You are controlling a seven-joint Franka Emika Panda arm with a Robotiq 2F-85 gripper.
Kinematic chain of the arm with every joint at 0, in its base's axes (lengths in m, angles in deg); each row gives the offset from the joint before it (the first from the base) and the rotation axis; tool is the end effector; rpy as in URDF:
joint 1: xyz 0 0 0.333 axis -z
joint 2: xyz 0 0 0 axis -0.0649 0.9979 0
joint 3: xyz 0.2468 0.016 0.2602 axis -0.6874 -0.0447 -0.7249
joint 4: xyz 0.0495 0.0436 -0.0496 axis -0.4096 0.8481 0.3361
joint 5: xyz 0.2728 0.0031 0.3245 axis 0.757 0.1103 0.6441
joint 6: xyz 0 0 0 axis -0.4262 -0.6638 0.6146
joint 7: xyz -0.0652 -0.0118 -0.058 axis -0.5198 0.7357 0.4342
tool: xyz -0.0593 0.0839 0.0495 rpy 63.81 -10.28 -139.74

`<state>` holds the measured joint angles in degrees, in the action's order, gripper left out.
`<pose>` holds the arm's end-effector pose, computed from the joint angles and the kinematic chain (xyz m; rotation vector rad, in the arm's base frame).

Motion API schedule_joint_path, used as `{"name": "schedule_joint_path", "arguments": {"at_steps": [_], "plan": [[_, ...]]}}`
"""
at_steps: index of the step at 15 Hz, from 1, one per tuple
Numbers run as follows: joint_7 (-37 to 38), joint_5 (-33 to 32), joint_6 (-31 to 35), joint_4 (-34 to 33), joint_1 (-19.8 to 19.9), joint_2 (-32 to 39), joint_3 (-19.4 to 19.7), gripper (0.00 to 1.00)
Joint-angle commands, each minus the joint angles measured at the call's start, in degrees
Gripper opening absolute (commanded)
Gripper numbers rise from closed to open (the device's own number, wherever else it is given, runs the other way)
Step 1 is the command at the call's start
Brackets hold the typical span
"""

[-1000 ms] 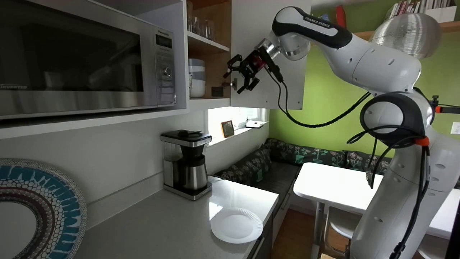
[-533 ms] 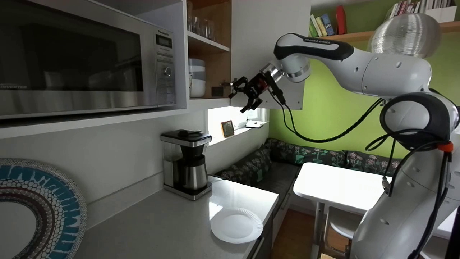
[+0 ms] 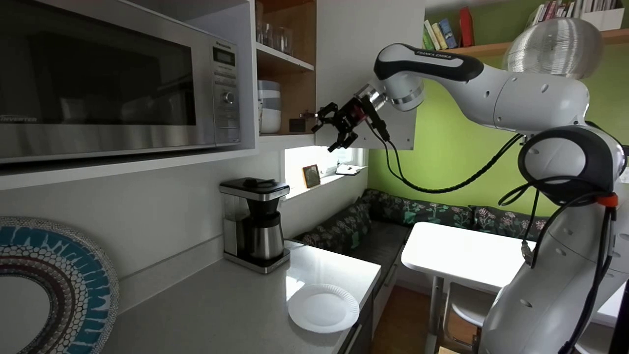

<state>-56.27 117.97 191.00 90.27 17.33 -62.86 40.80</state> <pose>0.4431 -0.1754 0.8178 -2.3313 0.5821 -0.6993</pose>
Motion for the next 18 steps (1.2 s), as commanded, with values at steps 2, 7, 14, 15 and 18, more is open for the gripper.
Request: {"name": "schedule_joint_path", "arguments": {"at_steps": [2, 7, 14, 15, 18], "plan": [[1.8, -0.8, -3.4, -1.5, -1.5, 3.3, 2.2, 1.0], [-3.5, 2.1, -15.4, -1.5, -1.8, 9.7, 5.6, 1.0], [-7.4, -3.7, -17.3, 4.9, -1.0, 11.5, 3.5, 1.0], [-8.5, -4.4, -16.9, 6.2, -1.0, 11.7, 3.4, 1.0], [-13.5, -7.7, -15.6, 9.9, -1.3, 12.3, 2.8, 1.0]]}}
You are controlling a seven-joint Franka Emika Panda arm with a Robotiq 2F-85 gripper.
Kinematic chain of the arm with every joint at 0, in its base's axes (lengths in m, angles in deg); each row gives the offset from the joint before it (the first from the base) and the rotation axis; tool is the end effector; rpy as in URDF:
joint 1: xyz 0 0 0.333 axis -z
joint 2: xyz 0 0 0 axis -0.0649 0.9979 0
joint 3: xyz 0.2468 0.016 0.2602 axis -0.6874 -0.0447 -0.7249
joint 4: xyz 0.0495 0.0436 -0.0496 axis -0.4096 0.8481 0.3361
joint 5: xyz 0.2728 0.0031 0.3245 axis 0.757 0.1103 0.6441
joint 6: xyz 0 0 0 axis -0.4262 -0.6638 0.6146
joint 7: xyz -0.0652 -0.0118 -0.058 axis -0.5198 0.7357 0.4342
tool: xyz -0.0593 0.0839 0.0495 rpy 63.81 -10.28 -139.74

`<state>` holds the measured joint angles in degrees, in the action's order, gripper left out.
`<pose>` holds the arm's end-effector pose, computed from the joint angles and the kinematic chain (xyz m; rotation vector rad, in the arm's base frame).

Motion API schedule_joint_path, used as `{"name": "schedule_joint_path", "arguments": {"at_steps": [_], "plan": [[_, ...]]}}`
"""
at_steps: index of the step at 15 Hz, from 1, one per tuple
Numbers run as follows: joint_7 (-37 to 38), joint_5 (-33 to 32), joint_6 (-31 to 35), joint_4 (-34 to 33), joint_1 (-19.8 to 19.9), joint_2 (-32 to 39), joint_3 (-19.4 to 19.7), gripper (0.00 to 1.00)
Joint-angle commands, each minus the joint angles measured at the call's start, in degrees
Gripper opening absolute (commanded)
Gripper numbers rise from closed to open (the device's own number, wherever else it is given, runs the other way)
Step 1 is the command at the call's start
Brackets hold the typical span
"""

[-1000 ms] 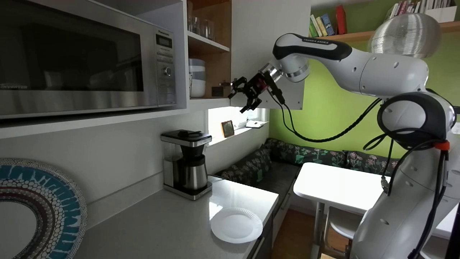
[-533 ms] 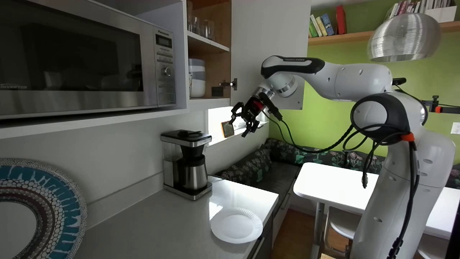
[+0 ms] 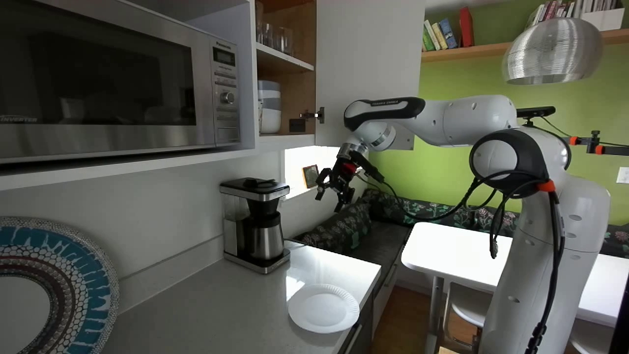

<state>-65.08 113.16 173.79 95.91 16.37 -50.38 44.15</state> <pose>0.4973 -0.1938 0.6276 -2.4535 0.4616 -0.0079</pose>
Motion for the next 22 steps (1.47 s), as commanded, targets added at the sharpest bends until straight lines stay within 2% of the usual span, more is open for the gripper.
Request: {"name": "schedule_joint_path", "arguments": {"at_steps": [1, 5, 6, 12, 17, 22], "plan": [[-6.5, -3.5, 1.8, 5.2, -0.4, 0.1, -0.6, 1.0], [-12.2, -5.4, 2.0, 8.3, -0.4, 2.3, -0.7, 1.0], [-10.0, -4.2, 0.9, 6.3, -0.1, 2.1, -0.5, 1.0], [-11.5, -4.3, 0.9, 7.2, 0.0, 3.2, -0.6, 1.0], [-24.0, -6.9, 2.8, 9.3, -0.8, 7.0, -1.7, 1.0], [-35.7, -9.3, 10.8, 13.4, -0.6, 9.0, -3.1, 1.0]]}}
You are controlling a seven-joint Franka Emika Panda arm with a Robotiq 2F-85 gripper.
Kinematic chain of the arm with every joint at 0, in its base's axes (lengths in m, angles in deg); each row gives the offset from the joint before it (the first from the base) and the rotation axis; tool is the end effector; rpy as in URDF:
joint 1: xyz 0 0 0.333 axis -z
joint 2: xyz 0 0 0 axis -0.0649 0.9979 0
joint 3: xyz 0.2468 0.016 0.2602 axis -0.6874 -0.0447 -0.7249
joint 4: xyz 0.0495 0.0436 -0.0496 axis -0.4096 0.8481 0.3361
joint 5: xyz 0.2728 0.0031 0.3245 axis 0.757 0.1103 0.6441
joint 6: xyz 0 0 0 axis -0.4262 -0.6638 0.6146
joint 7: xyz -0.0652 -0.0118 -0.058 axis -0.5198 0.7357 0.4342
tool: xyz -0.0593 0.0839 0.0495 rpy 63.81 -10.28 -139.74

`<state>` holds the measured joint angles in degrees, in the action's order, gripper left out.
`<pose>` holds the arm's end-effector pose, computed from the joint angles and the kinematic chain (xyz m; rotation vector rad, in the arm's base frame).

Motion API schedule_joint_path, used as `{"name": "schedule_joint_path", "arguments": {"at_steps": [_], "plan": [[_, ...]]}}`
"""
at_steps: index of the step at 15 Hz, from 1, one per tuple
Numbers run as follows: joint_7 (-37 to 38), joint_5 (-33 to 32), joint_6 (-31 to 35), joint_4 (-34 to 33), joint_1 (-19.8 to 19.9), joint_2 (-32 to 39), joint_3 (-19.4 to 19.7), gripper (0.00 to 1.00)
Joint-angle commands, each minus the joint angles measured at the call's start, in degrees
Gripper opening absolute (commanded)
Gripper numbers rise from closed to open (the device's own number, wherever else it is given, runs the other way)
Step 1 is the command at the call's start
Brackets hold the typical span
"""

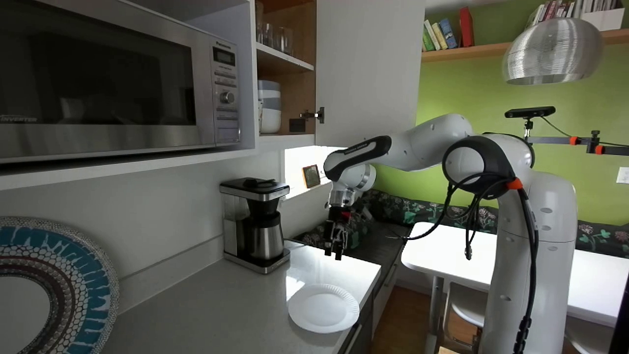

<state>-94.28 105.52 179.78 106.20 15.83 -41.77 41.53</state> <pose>0.5168 -0.1802 0.4578 -2.5538 -0.1142 0.1678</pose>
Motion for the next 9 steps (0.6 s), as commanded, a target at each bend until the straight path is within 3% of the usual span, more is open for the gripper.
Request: {"name": "schedule_joint_path", "arguments": {"at_steps": [1, 9], "plan": [[-8.1, -2.2, 6.5, 3.8, 0.1, 0.6, -0.6, 1.0], [-23.0, -1.1, 12.1, 5.2, 1.7, 5.7, -0.6, 1.0]]}}
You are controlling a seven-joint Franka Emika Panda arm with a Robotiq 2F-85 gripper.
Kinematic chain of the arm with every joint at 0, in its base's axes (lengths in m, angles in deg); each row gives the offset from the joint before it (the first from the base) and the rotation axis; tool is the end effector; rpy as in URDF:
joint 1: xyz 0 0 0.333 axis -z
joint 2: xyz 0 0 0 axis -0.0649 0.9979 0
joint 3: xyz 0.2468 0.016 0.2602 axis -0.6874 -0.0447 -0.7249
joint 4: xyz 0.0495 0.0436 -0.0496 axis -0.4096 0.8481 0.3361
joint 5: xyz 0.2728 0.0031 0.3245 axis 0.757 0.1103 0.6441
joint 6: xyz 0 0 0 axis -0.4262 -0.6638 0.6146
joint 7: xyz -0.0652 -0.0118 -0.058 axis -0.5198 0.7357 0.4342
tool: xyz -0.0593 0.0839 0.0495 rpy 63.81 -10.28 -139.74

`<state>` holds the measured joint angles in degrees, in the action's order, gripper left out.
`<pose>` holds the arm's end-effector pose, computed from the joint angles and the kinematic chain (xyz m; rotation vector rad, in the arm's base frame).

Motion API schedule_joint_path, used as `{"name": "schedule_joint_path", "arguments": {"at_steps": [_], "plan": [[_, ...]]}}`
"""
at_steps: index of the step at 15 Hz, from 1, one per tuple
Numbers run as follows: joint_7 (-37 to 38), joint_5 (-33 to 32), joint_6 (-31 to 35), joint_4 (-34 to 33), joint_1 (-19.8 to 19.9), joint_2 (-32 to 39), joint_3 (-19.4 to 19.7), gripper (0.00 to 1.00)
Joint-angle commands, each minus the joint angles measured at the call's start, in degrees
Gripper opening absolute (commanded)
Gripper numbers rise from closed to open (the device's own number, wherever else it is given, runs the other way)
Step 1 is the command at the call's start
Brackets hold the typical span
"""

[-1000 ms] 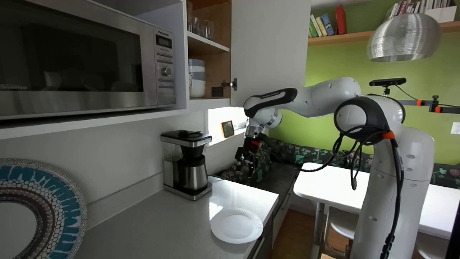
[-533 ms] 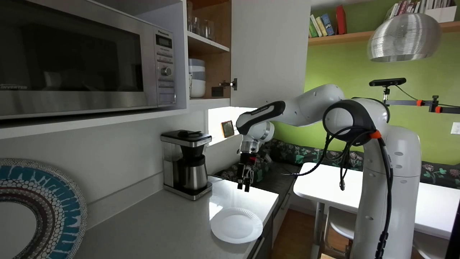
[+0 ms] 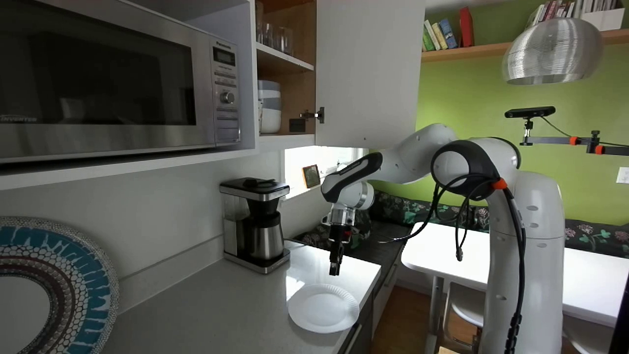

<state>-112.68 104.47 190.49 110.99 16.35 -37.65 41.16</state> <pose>0.5208 -0.1934 0.3861 -2.5756 -0.4408 0.0566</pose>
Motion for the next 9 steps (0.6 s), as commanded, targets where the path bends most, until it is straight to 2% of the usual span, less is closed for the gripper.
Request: {"name": "schedule_joint_path", "arguments": {"at_steps": [1, 9], "plan": [[-5.8, -0.2, 1.2, 0.4, 1.4, 2.1, -0.2, 1.0], [-10.6, 1.0, 0.6, -0.4, 4.3, 6.3, 0.0, 1.0]]}}
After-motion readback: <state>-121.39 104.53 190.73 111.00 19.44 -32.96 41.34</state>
